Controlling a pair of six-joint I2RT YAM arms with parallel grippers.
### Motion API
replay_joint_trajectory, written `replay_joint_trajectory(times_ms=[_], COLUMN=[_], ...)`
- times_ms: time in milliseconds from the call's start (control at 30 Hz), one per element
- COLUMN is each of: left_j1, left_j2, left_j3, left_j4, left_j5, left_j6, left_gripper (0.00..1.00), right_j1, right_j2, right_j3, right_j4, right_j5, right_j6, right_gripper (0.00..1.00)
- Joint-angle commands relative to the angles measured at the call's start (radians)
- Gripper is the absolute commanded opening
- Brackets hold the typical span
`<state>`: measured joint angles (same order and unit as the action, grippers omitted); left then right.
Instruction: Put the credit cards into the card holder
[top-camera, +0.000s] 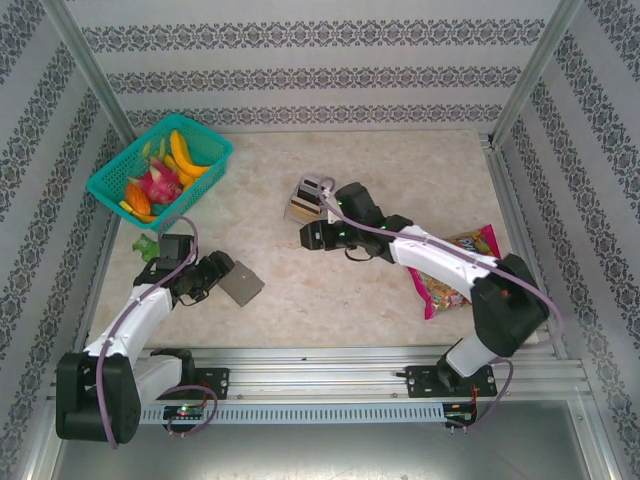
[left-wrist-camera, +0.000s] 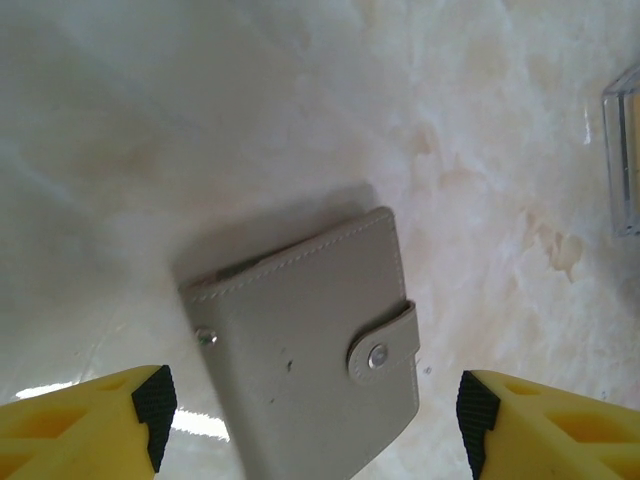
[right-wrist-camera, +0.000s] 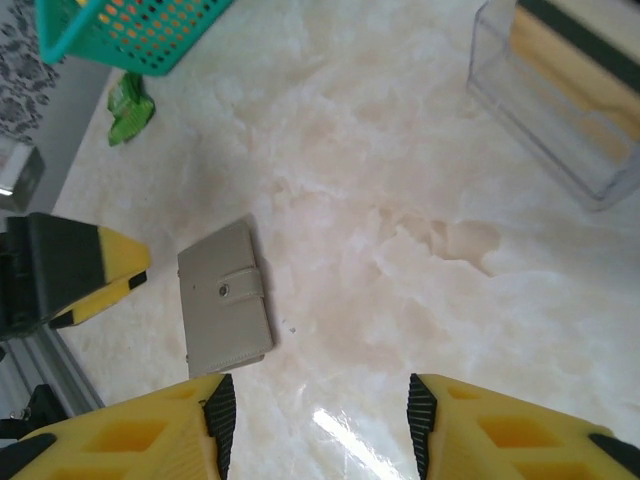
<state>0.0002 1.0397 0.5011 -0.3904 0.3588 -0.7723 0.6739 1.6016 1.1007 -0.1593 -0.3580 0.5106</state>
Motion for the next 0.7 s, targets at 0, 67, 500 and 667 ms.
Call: replay_joint_trajectory(times_ms=[0, 67, 500, 667], left_j1=[-0.007, -0.009, -0.112, -0.181], left_j2=[-0.048, -0.045, 0.177, 0.266], left_j3=[-0.048, -0.074, -0.001, 0.069], left_j4=[-0.056, -0.003, 0.015, 0.027], left_j5=[0.012, 0.067, 0.072, 0.059], left_j6=[-0.014, -0.015, 0.082, 0.109], left_gripper=[0.76, 0.75, 0.47, 0.26], right_j1=[0.035, 0.039, 0.051, 0.049], right_j2=[0.064, 0.101, 0.193, 0.195], right_j3=[0.074, 0.093, 0.099, 0.092], right_j4=[-0.022, -0.01, 0.004, -0.011], right_j5=[-0.013, -0.046, -0.071, -0.065], right_j6=[0.026, 0.043, 0.107, 0.1], right_gripper=[0.5, 0.5, 0.5, 0.5])
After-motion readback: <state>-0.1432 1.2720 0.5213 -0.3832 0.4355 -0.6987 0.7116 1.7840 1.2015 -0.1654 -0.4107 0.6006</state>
